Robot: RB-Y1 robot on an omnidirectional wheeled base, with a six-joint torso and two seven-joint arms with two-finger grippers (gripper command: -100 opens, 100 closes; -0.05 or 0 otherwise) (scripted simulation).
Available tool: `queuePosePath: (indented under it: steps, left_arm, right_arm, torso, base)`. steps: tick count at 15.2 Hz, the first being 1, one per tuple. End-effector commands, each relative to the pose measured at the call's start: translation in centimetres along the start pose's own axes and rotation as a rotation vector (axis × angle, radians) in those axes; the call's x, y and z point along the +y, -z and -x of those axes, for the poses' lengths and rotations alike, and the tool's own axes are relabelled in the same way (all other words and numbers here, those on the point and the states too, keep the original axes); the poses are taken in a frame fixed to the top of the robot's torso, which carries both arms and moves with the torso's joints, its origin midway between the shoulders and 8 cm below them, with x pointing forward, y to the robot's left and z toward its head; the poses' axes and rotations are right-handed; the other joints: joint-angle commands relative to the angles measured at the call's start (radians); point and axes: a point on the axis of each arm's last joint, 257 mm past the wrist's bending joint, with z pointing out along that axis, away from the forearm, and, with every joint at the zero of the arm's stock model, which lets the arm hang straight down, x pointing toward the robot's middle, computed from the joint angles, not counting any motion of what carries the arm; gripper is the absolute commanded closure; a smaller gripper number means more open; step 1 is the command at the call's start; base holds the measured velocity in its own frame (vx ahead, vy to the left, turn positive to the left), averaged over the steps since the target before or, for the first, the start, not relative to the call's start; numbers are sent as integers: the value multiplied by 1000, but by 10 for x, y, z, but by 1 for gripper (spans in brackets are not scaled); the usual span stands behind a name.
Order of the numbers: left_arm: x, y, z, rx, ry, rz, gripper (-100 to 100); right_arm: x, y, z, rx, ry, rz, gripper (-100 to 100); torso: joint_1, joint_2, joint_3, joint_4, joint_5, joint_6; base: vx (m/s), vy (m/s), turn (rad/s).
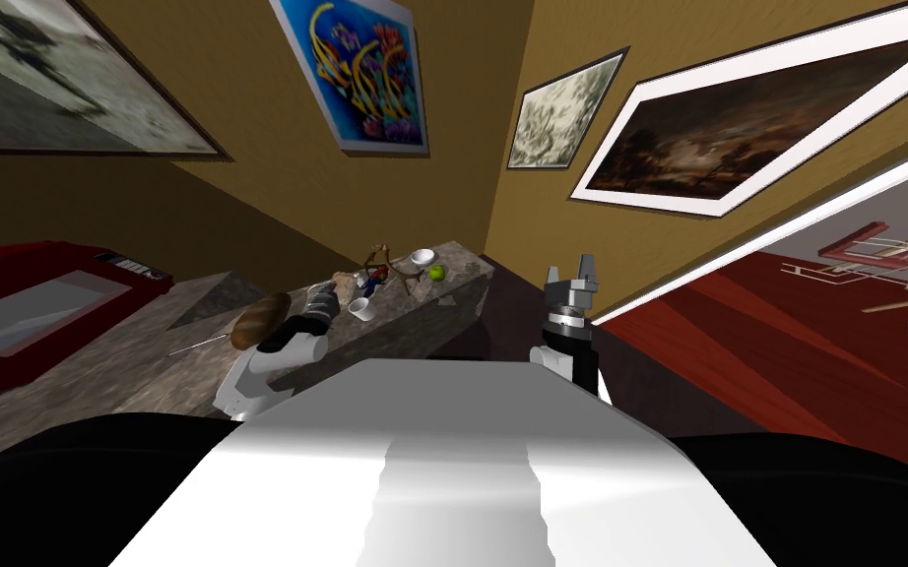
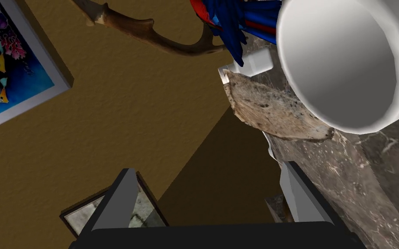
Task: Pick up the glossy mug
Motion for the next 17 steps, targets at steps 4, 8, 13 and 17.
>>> queuePosePath:
  steps: [4, 8, 13, 17]
  left_arm:
    - [20, -1, 16, -19, 9, 87, -100]
    - [37, -1, 31, -38, 21, 160, -100]
    - [58, 2, 60, -77, 52, 260, -100]
    - [75, 7, 73, -96, 72, 336, -100]
  right_arm:
    - [0, 0, 0, 0, 0, 0, 0]
    - [0, 0, 0, 0, 0, 0, 0]
    - [0, 0, 0, 0, 0, 0, 0]
    - [0, 0, 0, 0, 0, 0, 0]
  torso:
    - [0, 0, 0, 0, 0, 0]
    - [-1, -1, 0, 0, 0, 0]
    - [0, 0, 0, 0, 0, 0]
    - [0, 0, 0, 0, 0, 0]
  base:
    - [5, -34, -52]
    - [13, -42, -52]
    - [12, -38, -57]
    - [13, -38, -52]
